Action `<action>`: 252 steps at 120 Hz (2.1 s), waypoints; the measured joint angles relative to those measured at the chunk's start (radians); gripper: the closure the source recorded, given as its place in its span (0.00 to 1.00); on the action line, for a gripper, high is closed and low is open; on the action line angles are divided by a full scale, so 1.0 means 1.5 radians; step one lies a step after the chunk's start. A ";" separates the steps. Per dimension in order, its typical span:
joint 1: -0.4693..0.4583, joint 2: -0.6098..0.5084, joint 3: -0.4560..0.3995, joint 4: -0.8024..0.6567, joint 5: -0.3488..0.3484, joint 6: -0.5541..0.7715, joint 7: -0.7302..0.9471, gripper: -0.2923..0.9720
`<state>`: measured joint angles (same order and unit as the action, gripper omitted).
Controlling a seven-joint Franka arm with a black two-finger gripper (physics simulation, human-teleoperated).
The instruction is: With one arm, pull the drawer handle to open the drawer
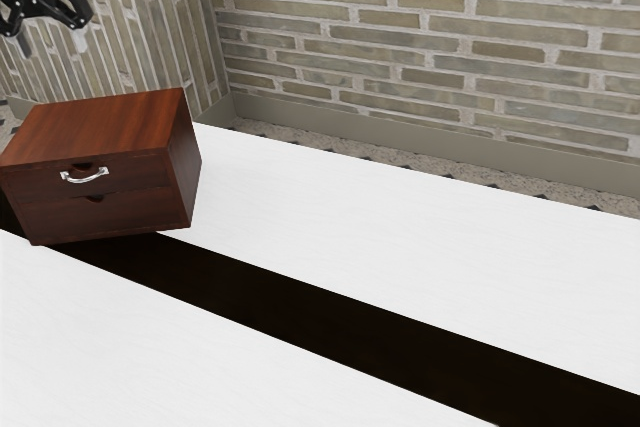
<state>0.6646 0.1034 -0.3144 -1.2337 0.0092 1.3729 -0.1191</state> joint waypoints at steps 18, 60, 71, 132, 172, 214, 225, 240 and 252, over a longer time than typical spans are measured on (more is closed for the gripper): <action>0.000 -0.003 -0.001 0.004 0.000 -0.003 -0.009 0.23; -0.086 -0.121 -0.022 0.131 0.067 -0.032 -0.025 0.23; -0.098 -0.092 -0.016 0.131 0.083 -0.033 -0.028 0.23; -0.284 -0.541 0.168 -0.574 -0.033 0.061 -0.056 0.23; -0.184 -0.660 0.269 -0.773 0.012 0.067 0.205 0.23; -0.016 -0.656 0.211 -0.844 0.010 0.251 0.651 0.23; -0.017 -0.656 0.212 -0.845 0.012 0.295 0.740 0.23; -0.018 -0.621 0.212 -0.846 0.013 0.340 0.842 0.23; -0.019 -0.564 0.211 -0.846 0.011 0.379 0.909 0.23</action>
<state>0.6362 -0.7433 0.0023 -2.5028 0.0260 1.9408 1.2450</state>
